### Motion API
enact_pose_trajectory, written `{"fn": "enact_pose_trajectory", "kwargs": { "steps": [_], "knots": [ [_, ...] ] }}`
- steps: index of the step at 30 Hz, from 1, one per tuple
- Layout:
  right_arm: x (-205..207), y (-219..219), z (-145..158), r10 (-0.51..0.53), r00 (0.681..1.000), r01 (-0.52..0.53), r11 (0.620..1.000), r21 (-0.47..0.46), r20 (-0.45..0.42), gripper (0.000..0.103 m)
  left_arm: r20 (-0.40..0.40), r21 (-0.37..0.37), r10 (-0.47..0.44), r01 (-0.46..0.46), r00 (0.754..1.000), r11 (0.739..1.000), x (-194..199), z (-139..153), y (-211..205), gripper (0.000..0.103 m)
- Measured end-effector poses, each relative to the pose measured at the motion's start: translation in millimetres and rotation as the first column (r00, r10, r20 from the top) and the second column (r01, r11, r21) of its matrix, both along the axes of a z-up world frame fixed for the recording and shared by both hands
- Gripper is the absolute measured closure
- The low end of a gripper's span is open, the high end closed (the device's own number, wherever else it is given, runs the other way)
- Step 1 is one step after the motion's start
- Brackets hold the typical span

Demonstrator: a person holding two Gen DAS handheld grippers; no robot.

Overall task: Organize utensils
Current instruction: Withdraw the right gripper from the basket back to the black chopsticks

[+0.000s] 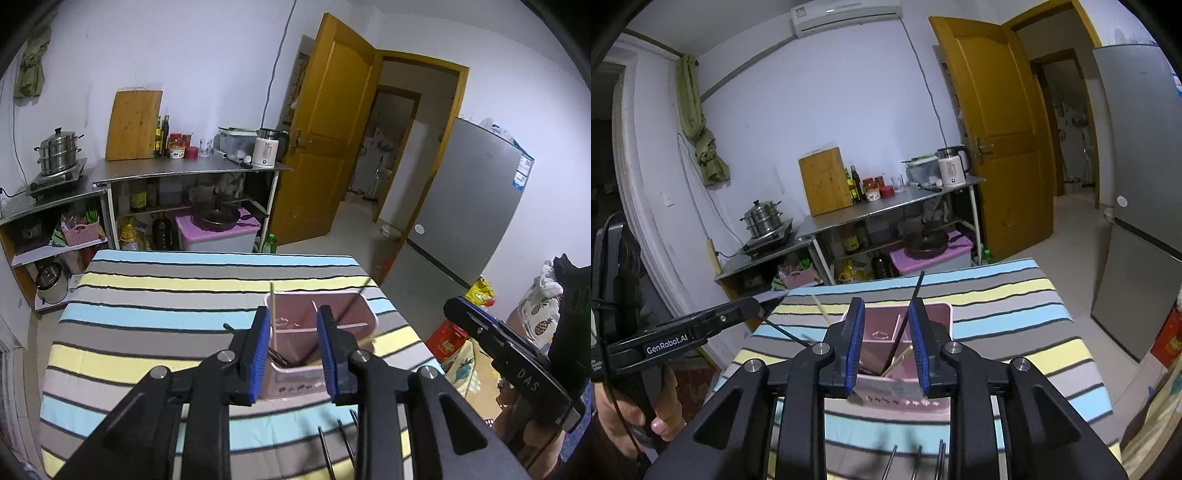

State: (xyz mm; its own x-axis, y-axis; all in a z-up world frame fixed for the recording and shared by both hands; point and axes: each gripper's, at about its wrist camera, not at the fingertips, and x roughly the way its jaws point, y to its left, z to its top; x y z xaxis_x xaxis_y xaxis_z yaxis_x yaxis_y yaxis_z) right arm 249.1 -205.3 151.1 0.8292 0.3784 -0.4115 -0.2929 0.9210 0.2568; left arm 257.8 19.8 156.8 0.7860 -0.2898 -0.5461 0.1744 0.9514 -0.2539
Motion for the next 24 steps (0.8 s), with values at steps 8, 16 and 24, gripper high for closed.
{"fn": "enact_pose_trajectory", "kwargs": {
  "steps": [8,16,24],
  "knots": [
    [-52.0,-10.5,-1.3,-0.016,0.999,0.017,1.000,-0.026,0.033,0.078,0.028,-0.013,-0.008,0.008,1.000,1.000,-53.1,-2.2,-6.9,0.069],
    [-99.9,-19.3,-19.2,-0.011,1.000,0.013,0.998,-0.057,0.023,0.078,0.024,0.002,-0.023,0.023,0.999,1.000,-95.7,-22.7,-18.3,0.069],
    [-125.2,-30.5,-44.2,-0.014,1.000,0.012,0.997,-0.077,-0.020,0.078,-0.014,0.002,-0.054,0.054,0.998,0.999,-122.2,-51.1,-34.0,0.069]
  ]
}}
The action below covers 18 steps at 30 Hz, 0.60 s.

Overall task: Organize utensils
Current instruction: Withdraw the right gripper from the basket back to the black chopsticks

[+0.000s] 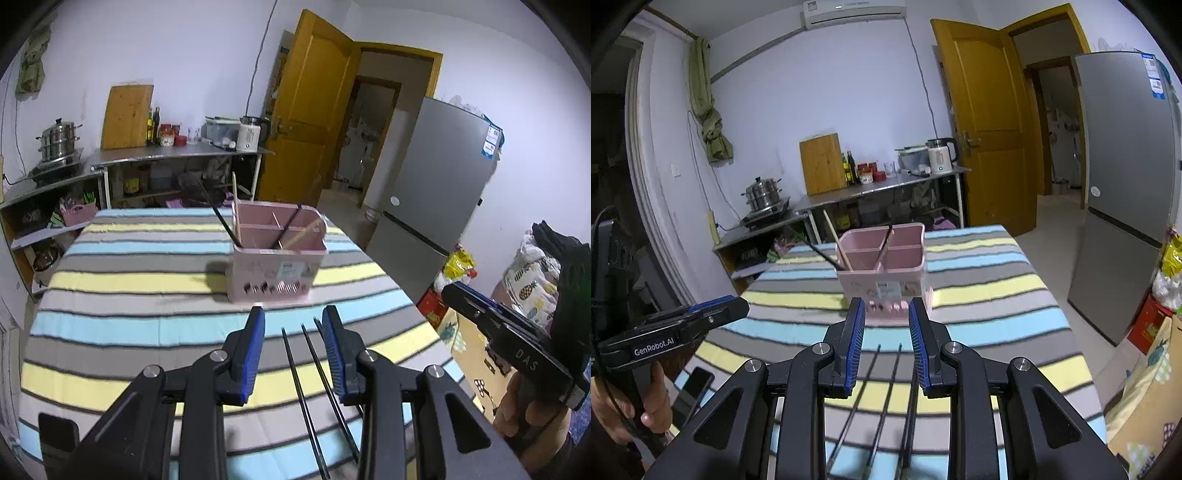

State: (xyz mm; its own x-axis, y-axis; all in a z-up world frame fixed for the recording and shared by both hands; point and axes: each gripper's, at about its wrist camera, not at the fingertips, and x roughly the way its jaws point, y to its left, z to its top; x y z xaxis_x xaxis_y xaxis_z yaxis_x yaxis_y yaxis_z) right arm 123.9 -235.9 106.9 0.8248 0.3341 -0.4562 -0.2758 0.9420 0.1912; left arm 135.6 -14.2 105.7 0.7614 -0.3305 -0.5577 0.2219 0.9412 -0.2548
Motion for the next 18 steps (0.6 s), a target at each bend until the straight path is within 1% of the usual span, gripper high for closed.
{"fn": "enact_pose_trajectory", "kwargs": {
  "steps": [4,13,18],
  "knots": [
    [-5.1,-6.2,-10.5,-0.002,1.000,0.002,1.000,0.004,-0.022,0.078,-0.018,-0.002,-0.008,0.008,1.000,1.000,-6.9,-10.9,-5.0,0.069],
    [2.1,-5.1,-32.3,-0.001,0.997,0.001,1.000,0.001,-0.073,0.078,-0.064,-0.005,-0.012,0.012,0.998,1.000,-0.9,-31.8,-11.7,0.069],
    [13.2,-3.0,-55.6,0.001,0.991,-0.002,1.000,-0.008,-0.131,0.078,-0.119,-0.004,-0.022,0.021,0.993,1.000,9.7,-57.0,-18.3,0.069]
  ]
}}
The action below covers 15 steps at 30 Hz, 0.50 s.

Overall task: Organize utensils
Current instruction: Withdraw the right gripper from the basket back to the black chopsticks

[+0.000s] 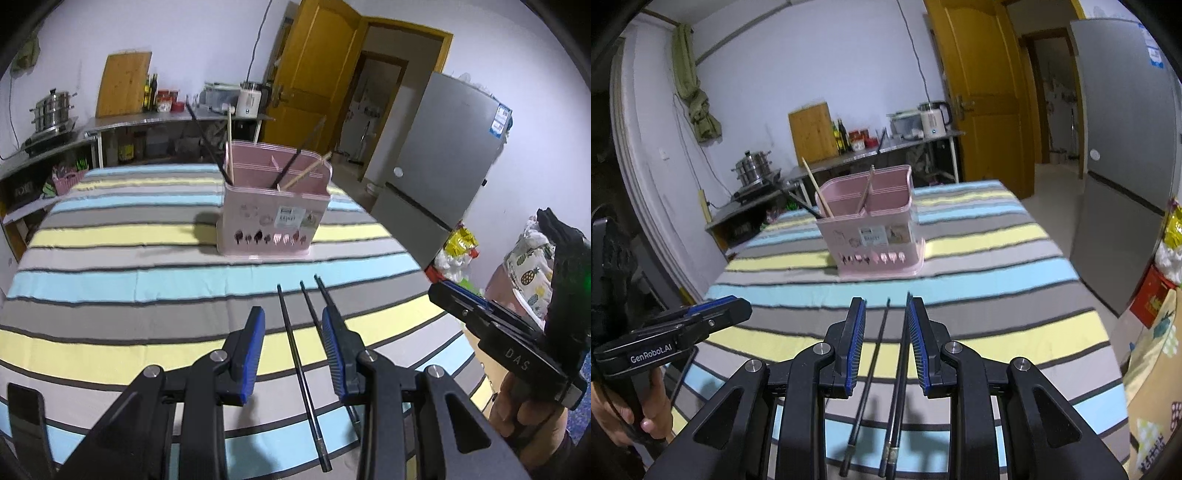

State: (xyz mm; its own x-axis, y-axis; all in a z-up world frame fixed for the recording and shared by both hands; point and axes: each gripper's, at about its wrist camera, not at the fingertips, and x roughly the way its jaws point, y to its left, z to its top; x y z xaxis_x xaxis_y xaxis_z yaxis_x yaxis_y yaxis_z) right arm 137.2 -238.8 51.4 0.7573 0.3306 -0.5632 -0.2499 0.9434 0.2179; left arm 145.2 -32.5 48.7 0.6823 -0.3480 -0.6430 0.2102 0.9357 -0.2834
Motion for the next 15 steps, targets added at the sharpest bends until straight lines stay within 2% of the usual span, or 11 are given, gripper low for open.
{"fn": "enact_pose_trajectory", "kwargs": {
  "steps": [9,15],
  "knots": [
    [27.7,3.6,-59.3,0.013,0.988,-0.018,0.999,-0.033,-0.152,0.078,-0.113,0.002,-0.010,0.010,0.993,1.000,22.5,-47.7,-13.5,0.069],
    [40.5,7.5,-85.1,0.016,0.975,-0.027,0.999,-0.047,-0.221,0.078,-0.167,0.007,-0.013,0.014,0.986,1.000,34.1,-68.9,-20.5,0.069]
  ]
}}
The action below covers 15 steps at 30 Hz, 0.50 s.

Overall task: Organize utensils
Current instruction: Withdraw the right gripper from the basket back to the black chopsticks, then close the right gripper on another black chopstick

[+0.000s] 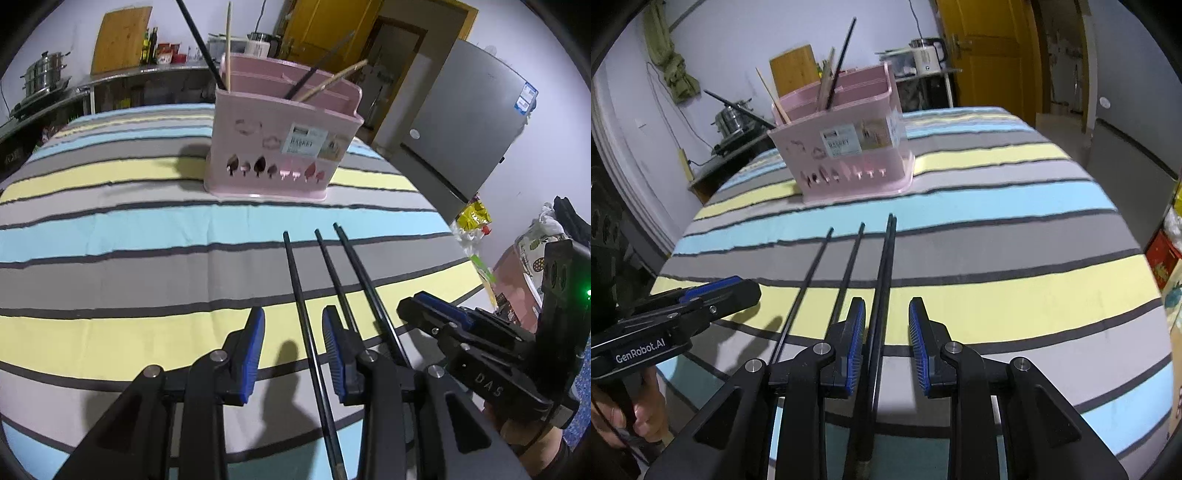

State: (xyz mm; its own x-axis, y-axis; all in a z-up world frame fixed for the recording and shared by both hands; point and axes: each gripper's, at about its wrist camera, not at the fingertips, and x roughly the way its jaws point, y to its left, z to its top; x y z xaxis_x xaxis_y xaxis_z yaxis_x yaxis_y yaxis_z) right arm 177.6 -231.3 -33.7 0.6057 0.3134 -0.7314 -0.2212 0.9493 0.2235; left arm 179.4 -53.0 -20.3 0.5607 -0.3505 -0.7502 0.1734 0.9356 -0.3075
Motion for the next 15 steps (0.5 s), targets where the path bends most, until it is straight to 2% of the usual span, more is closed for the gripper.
{"fn": "enact_pose_trajectory", "kwargs": {
  "steps": [5,15],
  "knots": [
    [7.0,2.6,-11.2,-0.001,0.999,0.000,1.000,-0.026,-0.037,0.078,-0.026,0.001,0.000,0.000,1.000,1.000,6.9,-9.7,-2.0,0.069],
    [8.1,2.0,-9.6,-0.006,0.999,0.005,0.999,-0.042,-0.041,0.078,-0.046,0.023,-0.004,0.005,0.999,1.000,14.5,-20.4,-10.1,0.069]
  ]
}}
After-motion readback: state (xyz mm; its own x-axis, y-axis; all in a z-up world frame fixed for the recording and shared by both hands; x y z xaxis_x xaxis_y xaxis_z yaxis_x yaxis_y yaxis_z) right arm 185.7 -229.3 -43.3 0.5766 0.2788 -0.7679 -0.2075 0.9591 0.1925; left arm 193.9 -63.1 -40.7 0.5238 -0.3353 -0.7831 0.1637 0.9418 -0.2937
